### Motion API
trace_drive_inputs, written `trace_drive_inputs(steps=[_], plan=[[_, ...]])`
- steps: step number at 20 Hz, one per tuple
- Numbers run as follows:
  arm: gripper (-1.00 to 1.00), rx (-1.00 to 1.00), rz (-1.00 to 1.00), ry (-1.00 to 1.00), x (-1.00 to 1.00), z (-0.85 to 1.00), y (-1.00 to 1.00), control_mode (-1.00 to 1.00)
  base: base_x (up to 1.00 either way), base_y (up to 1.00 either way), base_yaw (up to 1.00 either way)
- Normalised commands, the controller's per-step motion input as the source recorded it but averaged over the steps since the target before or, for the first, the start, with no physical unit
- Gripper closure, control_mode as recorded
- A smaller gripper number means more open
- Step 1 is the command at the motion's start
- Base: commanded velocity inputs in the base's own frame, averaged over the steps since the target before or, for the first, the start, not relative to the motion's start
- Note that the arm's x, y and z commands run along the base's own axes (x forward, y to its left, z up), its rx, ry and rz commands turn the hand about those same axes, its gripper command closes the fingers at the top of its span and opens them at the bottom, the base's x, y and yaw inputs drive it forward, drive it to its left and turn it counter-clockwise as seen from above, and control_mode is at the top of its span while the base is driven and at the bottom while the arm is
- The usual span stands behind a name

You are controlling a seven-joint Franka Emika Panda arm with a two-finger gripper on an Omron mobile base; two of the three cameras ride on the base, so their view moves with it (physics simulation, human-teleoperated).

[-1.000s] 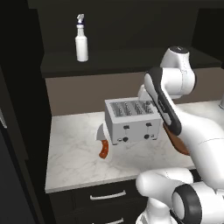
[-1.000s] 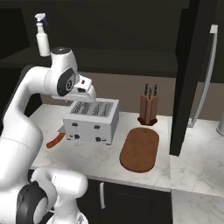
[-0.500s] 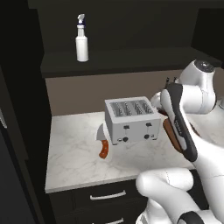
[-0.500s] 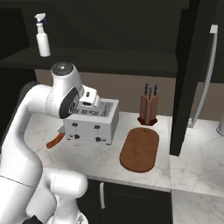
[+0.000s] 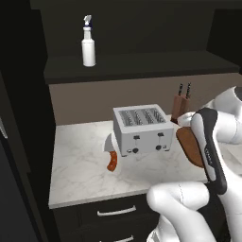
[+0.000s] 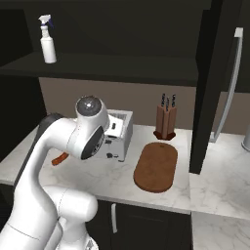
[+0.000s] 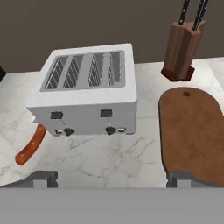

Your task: Move the cutting board and knife to the sink. Then move spray from the cabinet to the counter.

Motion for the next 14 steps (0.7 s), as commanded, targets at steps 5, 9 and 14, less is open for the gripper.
trace_drive_inputs(steps=[5, 9, 14], plan=[[-1.0, 0.0, 0.0, 0.12, 0.08, -0.16, -0.46, -1.0, 0.0, 0.0, 0.0], [-1.0, 0.0, 0.0, 0.23, 0.27, -0.19, -0.37, -1.0, 0.0, 0.0, 0.0], [-1.0, -0.02, 0.0, 0.24, 0.43, -0.22, -0.26, -1.0, 0.0, 0.0, 0.0]])
